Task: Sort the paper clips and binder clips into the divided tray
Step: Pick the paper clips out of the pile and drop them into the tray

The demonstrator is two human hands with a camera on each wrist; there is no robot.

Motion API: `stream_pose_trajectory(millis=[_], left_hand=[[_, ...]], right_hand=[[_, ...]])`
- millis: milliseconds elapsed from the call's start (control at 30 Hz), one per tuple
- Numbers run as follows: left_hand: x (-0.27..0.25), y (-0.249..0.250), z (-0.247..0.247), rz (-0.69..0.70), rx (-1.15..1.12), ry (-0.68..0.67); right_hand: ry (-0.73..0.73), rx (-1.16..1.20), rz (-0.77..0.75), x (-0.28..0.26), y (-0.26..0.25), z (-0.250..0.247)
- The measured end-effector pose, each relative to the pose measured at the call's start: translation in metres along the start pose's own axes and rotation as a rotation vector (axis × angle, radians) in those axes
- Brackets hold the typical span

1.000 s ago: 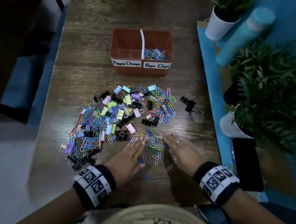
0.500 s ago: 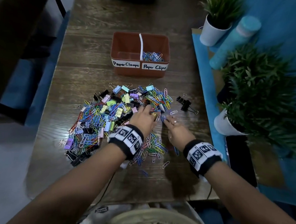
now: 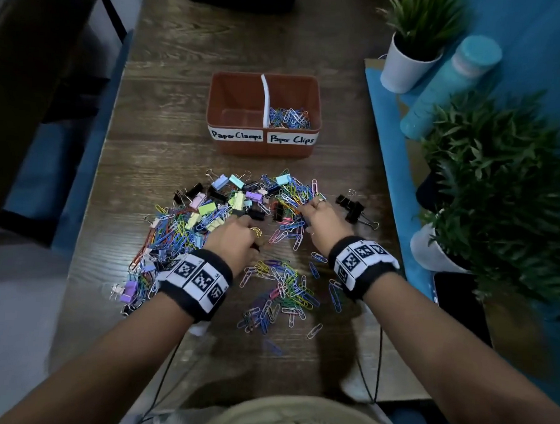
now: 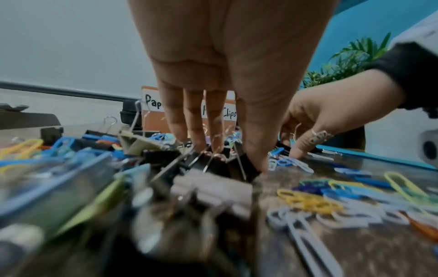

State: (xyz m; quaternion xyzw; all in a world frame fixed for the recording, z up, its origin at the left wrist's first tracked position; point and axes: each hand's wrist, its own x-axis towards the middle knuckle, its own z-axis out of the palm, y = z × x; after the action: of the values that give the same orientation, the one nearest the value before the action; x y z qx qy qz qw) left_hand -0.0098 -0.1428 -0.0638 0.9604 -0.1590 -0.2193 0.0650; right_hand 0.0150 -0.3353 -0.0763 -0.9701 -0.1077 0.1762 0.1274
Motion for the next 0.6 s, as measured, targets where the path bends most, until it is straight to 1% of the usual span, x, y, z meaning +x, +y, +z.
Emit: stream_pose_trajectory(millis=[100,167,200,267,333,400,467,533,600], left_hand=[[0.01,0.01,-0.009,-0.008,-0.068,0.073],[0.022,0.017,-0.014,-0.027,-0.128,0.116],[0.031,0.021,-0.017,-0.032,-0.129,0.137],[0.05,0.026,-0.023,-0.036,-0.112,0.172],[0.065,0.031,-0.029,-0.047,-0.113,0.152],[0.072,0.034,-0.032,-0.067,-0.11,0.083],[0.074,0.032,-0.032,-0.072,-0.074,0.035],[0.072,0.026,-0.028,-0.087,-0.048,0.039],[0.07,0.017,-0.024,-0.108,-0.051,0.047]], right_hand=[[-0.044,0.001,-0.005,-0.001,0.005,-0.003],[-0.026,0.025,0.0,-0.006,0.014,-0.008],[0.012,0.068,0.019,-0.007,0.02,-0.012],[0.145,0.184,0.117,-0.003,0.034,-0.024],[0.23,0.222,0.25,0.013,0.051,-0.032],[0.202,0.163,0.35,0.031,0.06,-0.037],[0.156,0.051,0.397,0.042,0.06,-0.04],[0.194,-0.043,0.381,0.045,0.054,-0.042],[0.268,-0.027,0.266,0.046,0.038,-0.041]])
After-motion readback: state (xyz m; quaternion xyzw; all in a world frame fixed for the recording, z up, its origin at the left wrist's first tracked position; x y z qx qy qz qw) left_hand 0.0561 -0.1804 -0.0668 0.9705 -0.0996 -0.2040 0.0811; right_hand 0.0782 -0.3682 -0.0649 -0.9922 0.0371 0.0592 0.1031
